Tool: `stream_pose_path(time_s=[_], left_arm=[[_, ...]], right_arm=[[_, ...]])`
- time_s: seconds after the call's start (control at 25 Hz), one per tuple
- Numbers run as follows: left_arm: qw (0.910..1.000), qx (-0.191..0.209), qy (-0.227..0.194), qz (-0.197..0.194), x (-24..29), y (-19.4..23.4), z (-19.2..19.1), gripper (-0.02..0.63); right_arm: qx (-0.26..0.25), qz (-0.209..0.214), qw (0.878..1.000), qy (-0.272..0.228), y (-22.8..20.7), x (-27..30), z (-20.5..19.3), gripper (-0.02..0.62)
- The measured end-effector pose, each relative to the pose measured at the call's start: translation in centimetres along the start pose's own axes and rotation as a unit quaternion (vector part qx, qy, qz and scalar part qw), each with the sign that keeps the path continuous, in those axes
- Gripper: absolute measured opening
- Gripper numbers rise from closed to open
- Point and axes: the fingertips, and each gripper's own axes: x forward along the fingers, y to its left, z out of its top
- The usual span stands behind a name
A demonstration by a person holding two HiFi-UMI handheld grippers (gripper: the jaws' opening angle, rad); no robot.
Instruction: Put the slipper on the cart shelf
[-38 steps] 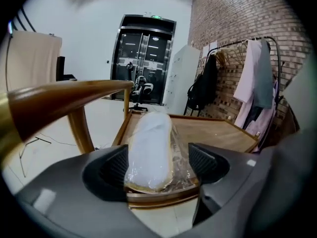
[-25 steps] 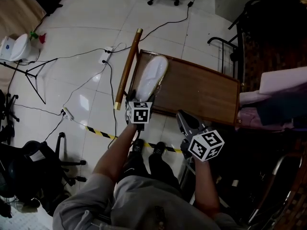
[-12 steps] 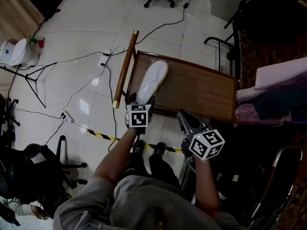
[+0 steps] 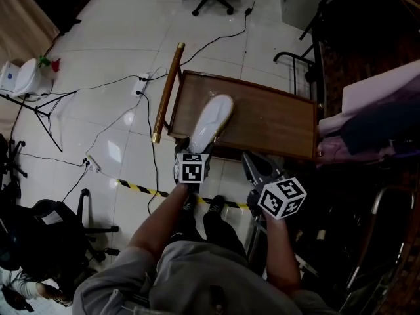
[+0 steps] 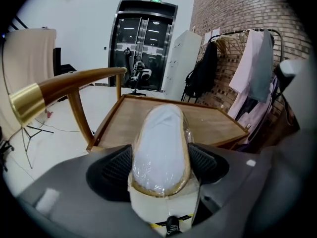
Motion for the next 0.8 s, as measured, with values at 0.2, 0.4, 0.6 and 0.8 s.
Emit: stream_pose_path(time_s=[0.2,0.4,0.6,0.8], left_arm=[[0.9996,0.006,-0.022,-0.016,-0.5,-2.4,1.2,0.362],[0.9989,0.019,-0.036,-0.024,-1.4,-4.2,2.1,0.357],[0.9975,0.035,-0.058,-0.022,-2.0,-5.3,3.6,0.287],[0.9975,0.051,-0.045,-0.018,-1.1,-5.7,3.4,0.282]], right_arm=[[0.003,-0.012,1.0,-0.009,-0.8,-1.7,0.2,-0.002],[0.008,-0.019,1.0,-0.02,-1.2,-3.2,0.3,-0.002],[0.007,-0.02,0.999,-0.026,-1.7,-4.1,0.6,-0.002],[0.008,-0.018,0.999,-0.028,-2.0,-4.4,0.7,-0.002]])
